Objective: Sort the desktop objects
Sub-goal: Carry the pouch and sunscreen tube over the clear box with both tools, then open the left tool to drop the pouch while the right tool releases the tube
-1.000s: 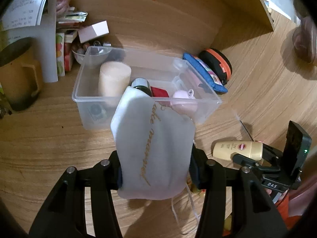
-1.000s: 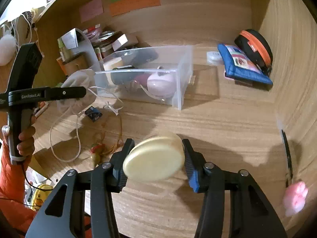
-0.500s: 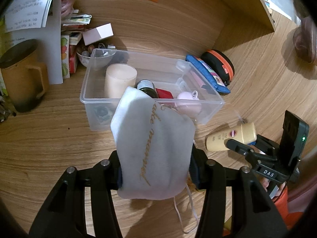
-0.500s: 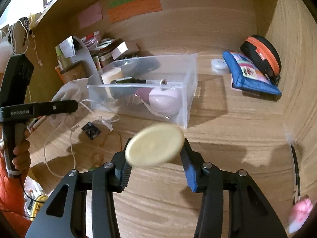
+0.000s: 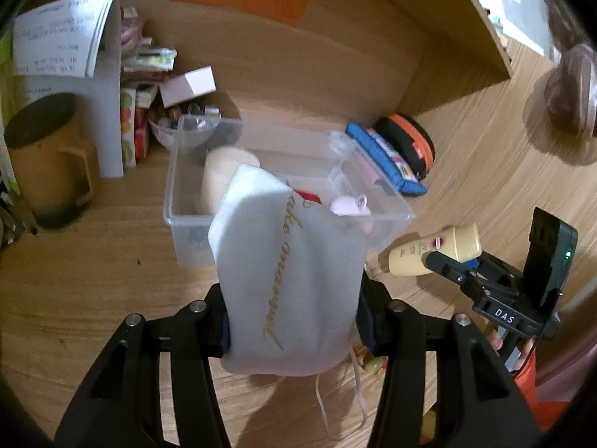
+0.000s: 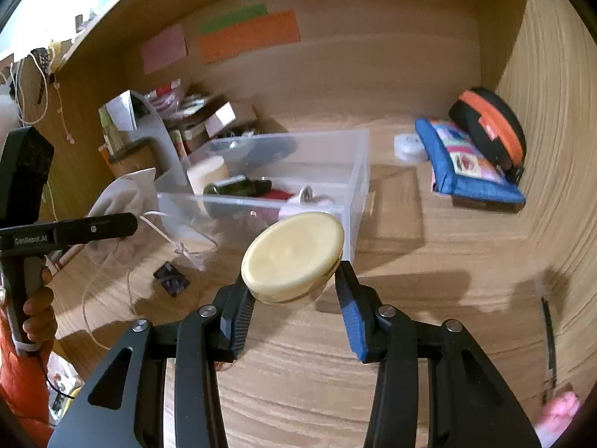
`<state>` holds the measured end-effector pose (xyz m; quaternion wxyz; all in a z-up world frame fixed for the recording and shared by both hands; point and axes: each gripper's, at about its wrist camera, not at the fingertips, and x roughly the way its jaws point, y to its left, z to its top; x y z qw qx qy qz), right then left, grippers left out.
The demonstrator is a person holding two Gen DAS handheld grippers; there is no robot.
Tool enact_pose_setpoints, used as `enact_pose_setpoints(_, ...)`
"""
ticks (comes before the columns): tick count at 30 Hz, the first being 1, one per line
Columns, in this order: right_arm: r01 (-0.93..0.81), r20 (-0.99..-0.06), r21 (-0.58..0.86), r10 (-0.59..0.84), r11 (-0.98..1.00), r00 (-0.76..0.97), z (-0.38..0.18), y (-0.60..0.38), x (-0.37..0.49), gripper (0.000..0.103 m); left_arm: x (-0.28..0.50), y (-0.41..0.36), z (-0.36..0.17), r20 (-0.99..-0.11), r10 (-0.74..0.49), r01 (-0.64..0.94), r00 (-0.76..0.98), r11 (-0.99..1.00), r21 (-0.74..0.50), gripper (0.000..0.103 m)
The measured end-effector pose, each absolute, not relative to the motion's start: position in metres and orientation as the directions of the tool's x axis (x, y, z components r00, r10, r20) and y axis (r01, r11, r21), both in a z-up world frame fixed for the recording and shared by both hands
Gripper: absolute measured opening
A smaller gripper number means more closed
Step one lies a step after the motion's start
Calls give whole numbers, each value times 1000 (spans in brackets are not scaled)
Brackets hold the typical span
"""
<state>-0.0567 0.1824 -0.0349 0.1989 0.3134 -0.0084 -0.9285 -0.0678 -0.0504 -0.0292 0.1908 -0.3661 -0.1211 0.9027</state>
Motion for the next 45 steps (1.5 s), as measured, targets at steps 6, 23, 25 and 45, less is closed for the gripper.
enact_pose_setpoints(6, 387, -541, 148, -402, -910, -739, -12, 183, -56, 39, -70, -53, -4, -590, 417, -261, -691, -905, -335, 51)
enact_pose_setpoints(23, 418, -466, 162, -443, -894, -766, 39, 186, -98, 25, -121, -47, 43, -566, 413, -275, -714, -908, -316, 51)
enact_pose_setpoints(25, 424, -477, 181, -456, -887, -751, 38, 185, -110, 22, -132, -44, 41, -573, 398, -267, -716, -915, -302, 51)
enact_pose_setpoints(45, 401, -563, 105, -387, -910, -731, -4, 157, -169, 7, -210, -1, -29, -750, 250, -221, -612, -965, -142, 54)
